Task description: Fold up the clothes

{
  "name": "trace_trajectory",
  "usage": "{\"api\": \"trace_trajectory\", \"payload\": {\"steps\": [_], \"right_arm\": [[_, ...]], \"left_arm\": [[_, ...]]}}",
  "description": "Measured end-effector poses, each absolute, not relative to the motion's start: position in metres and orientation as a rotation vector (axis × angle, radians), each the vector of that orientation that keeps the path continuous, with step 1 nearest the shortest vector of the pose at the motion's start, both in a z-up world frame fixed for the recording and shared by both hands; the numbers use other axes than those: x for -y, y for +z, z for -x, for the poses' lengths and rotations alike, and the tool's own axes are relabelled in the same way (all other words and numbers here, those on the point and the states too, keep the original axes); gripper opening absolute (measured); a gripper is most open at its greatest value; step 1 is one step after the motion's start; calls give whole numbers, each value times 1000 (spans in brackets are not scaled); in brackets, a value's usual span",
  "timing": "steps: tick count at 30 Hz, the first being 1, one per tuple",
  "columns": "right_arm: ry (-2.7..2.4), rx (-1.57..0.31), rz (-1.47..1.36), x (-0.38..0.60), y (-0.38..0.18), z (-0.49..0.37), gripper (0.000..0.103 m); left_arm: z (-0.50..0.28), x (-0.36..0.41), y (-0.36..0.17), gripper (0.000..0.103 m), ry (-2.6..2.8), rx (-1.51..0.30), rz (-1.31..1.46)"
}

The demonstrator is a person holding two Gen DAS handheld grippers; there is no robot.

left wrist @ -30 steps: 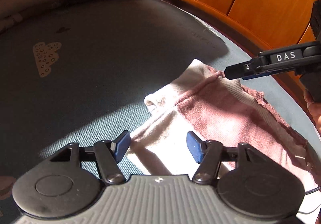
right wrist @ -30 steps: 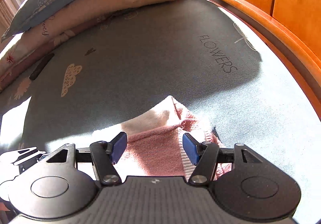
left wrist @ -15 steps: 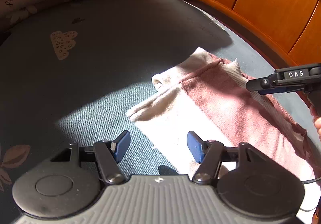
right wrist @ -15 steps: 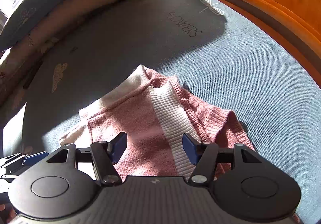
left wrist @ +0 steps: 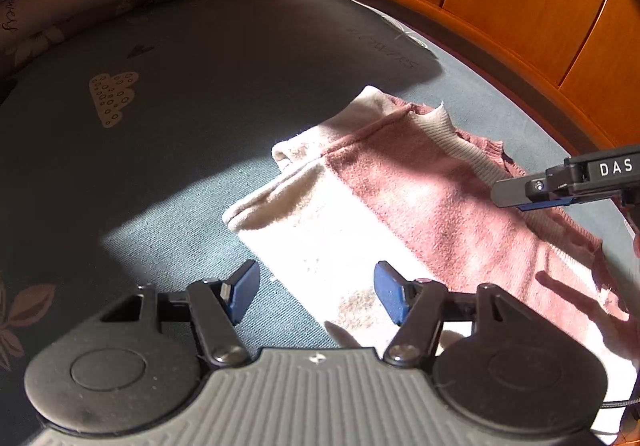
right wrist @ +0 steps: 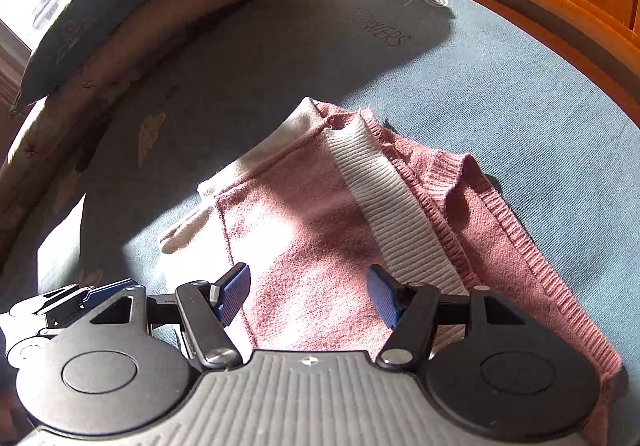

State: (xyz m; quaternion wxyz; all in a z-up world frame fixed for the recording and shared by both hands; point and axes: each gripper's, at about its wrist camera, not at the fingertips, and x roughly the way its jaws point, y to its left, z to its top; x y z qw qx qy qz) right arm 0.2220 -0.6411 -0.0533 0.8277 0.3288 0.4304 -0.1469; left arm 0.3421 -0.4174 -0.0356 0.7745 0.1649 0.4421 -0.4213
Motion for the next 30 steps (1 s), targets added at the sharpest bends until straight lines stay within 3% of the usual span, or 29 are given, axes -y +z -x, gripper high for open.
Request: {"api": "trace_trajectory", "payload": {"steps": [16, 24, 30], "right_arm": [[-396, -1007, -648, 602, -66, -139, 69], [-421, -962, -673, 590, -52, -91, 69], [-508, -1064, -607, 578, -68, -65, 69]], "left_arm": [[-293, 443, -33, 65, -1027, -946, -443], [-270, 456, -30, 65, -1096, -932, -498], [-257, 460, -28, 65, -1145, -911, -539]]}}
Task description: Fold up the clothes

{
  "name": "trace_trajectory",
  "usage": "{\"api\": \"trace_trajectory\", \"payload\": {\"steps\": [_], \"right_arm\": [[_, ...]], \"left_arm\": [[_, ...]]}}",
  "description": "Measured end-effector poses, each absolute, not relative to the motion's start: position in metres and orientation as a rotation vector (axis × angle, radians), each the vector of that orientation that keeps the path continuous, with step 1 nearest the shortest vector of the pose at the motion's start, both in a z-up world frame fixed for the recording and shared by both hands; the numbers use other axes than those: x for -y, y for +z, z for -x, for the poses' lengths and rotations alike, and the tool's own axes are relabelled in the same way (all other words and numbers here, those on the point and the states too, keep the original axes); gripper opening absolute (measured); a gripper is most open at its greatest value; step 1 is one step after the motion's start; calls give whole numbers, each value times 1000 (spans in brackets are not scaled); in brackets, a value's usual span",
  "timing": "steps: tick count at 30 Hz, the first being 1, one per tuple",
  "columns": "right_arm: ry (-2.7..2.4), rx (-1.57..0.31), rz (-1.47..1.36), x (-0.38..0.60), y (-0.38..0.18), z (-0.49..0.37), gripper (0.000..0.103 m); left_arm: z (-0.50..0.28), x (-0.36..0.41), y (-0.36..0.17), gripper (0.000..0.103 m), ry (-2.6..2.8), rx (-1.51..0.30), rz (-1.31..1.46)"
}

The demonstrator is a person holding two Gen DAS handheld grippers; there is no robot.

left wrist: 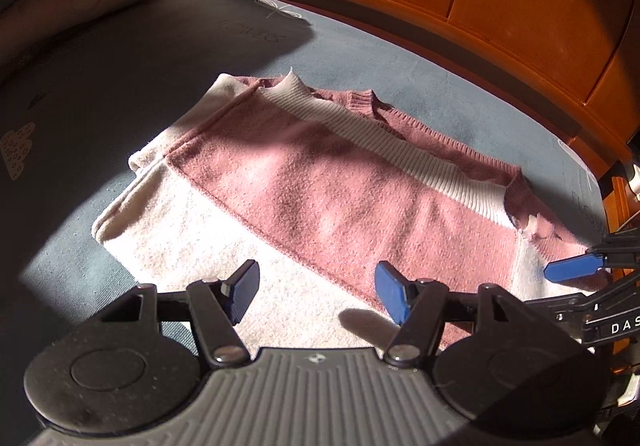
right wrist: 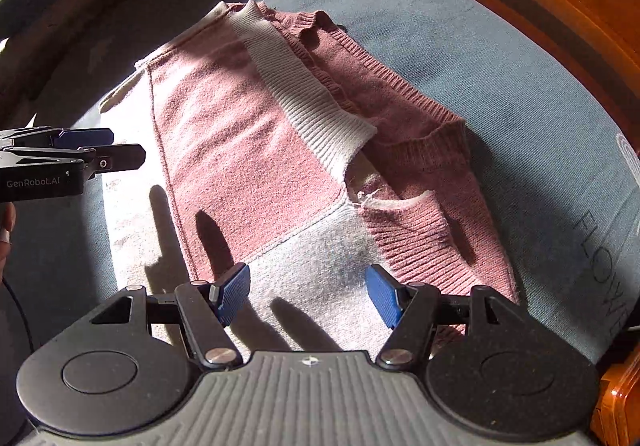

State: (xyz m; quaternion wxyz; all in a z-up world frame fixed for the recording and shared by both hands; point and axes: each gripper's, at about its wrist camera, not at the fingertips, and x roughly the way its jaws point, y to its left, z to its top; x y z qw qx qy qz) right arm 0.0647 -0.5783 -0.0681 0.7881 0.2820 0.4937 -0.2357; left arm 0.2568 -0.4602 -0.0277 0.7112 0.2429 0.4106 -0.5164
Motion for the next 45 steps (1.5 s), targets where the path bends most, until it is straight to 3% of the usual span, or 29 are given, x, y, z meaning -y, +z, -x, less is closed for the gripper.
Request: {"api": "trace_trajectory", "payload": {"steps": [15, 17, 27, 32, 45], "right_arm": [[-464, -1150, -540, 554, -58, -37, 69], [-466, -1154, -556, 549, -55, -33, 69], [-490, -1202, -542, 533, -56, -28, 70], [-421, -1262, -502, 536, -63, -30, 73], [-190, -1310, -250, 571, -45, -33, 74]], "left_arm": [[-258, 424, -9, 72, -1181, -807, -549], [-259, 416, -6, 78, -1198, -777, -528], [-254, 391, -1, 83, -1133, -733, -427], [-251, 381, 4, 91, -969, -682, -380], [-237, 357, 20, 91, -723, -721, -416]]}}
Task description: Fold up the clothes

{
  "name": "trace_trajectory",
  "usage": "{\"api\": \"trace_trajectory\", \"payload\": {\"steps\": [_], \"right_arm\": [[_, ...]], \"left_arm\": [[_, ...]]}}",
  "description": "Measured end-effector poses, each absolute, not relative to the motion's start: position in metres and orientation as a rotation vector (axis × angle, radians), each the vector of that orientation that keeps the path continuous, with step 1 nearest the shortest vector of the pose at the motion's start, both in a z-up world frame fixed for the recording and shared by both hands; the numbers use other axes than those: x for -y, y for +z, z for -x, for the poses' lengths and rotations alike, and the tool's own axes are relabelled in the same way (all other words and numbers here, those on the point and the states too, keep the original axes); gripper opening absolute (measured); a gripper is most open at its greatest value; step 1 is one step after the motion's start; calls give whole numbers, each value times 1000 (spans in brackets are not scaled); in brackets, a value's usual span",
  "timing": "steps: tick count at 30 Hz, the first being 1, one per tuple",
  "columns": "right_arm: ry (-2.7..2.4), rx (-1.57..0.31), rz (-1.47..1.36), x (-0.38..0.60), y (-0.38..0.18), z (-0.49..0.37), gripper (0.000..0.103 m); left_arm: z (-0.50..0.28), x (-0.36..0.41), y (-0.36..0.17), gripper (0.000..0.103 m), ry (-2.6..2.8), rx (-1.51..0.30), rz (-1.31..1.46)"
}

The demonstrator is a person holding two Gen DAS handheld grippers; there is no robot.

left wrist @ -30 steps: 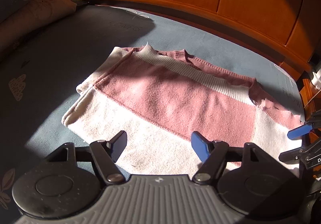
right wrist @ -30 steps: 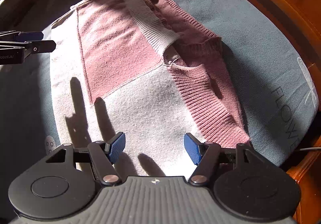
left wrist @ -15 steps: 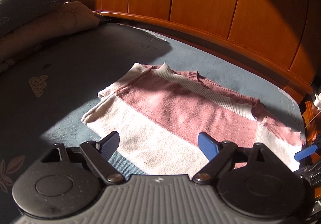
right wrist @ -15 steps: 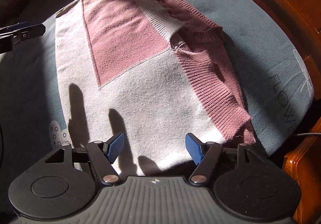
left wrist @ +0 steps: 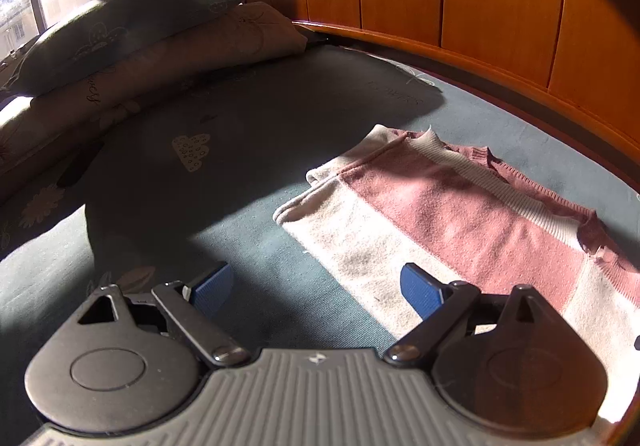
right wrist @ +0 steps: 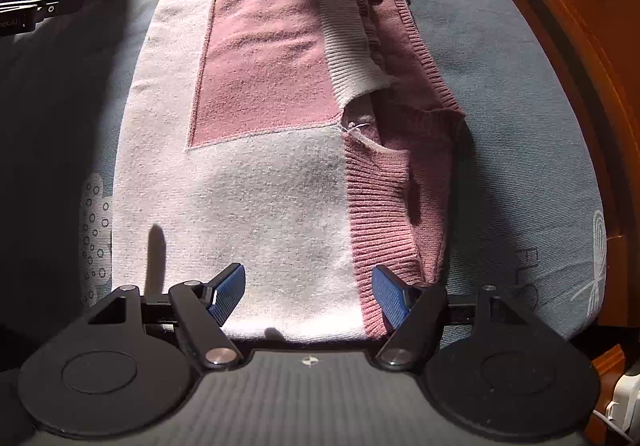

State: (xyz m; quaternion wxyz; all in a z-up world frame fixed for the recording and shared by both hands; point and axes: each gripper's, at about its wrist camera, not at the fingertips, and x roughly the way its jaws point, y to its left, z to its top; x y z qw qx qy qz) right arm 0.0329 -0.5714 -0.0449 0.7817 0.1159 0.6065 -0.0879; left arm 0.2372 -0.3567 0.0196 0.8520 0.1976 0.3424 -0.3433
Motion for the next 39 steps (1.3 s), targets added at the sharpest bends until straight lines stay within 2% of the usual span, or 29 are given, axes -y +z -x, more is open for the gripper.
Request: {"api": "trace_trajectory", "payload": {"steps": [5, 8, 17, 21, 24, 26, 29, 39], "right_arm": [[-194, -1357, -328, 562, -72, -24, 78], [-233, -1369, -303, 557, -67, -30, 77], [-373, -1205, -365, 549, 54, -95, 78], [-394, -1183, -344, 520, 96, -122, 82], [-394, -1200, -311, 495, 118, -137, 83], [-390, -1208, -288, 478, 130, -144, 91], [-376, -1196, -233, 453, 143, -152, 96], [-363, -1189, -200, 413, 137, -155, 97]], "left_arm": [[-226, 343, 19, 91, -620, -867, -386], [-222, 330, 40, 91, -602, -895, -374], [-244, 291, 136, 97, -551, -772, -427], [-256, 265, 165, 100, -489, -840, -376], [-260, 239, 172, 100, -449, -945, -302], [-262, 223, 170, 100, -418, -1021, -266], [-261, 198, 165, 100, -380, -1106, -232], [-248, 140, 157, 100, -245, -1260, -139]]}}
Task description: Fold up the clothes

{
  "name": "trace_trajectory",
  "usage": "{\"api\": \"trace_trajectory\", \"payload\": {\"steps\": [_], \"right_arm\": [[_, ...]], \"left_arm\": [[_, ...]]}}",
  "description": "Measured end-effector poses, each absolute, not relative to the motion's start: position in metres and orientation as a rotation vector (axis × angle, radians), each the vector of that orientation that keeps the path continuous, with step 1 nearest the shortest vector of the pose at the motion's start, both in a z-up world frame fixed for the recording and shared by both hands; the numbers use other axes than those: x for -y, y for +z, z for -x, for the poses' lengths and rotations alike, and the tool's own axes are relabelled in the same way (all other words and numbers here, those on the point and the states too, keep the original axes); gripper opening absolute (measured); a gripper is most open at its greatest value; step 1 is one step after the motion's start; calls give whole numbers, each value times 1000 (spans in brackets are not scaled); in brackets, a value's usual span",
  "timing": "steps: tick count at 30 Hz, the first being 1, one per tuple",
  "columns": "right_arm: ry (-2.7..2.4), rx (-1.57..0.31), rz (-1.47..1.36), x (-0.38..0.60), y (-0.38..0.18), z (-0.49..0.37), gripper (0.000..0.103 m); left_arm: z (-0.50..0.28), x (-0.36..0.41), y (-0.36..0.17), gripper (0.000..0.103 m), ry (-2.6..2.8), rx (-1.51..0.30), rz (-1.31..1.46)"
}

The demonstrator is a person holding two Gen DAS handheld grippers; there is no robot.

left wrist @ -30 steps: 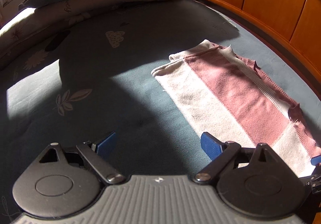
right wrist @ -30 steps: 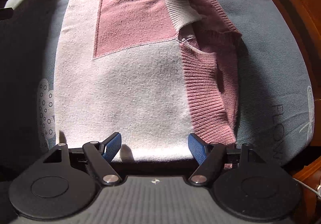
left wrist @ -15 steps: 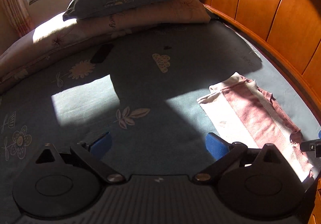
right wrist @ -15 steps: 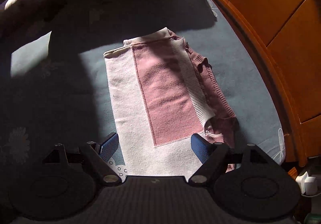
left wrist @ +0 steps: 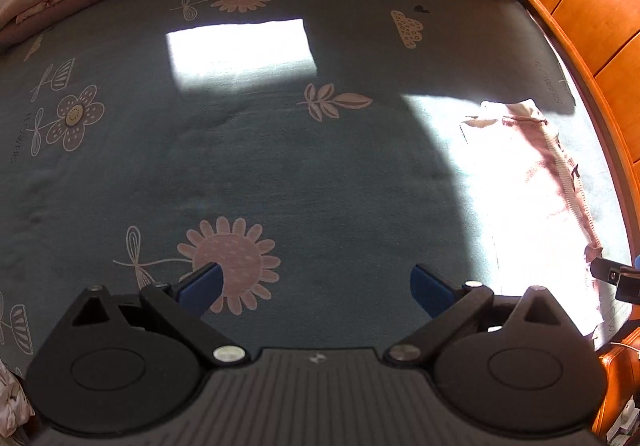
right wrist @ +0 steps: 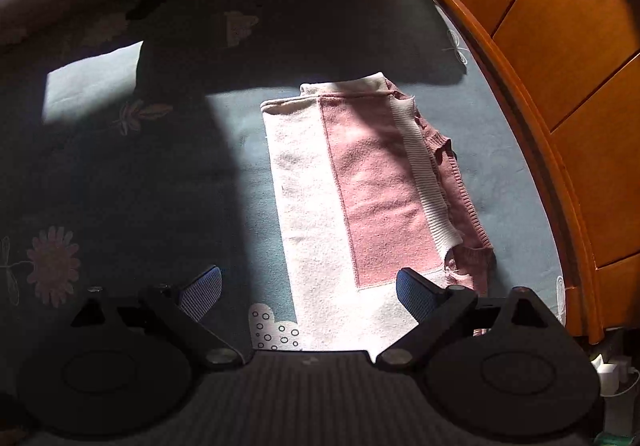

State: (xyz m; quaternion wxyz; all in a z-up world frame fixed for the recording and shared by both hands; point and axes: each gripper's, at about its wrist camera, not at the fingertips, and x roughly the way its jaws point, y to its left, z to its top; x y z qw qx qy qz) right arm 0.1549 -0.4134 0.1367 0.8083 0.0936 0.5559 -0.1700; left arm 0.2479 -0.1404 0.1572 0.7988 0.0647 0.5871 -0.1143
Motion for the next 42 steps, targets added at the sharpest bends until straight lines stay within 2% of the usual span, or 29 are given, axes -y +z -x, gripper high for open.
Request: {"api": "trace_trajectory", "payload": {"steps": [15, 42], "right_arm": [[-369, -1243, -275, 404, 128, -117, 97], [-334, -1265, -237, 369, 139, -114, 97]], "left_arm": [[-216, 102, 133, 100, -125, -1384, -125], [-198, 57, 136, 100, -109, -1343, -94]]}}
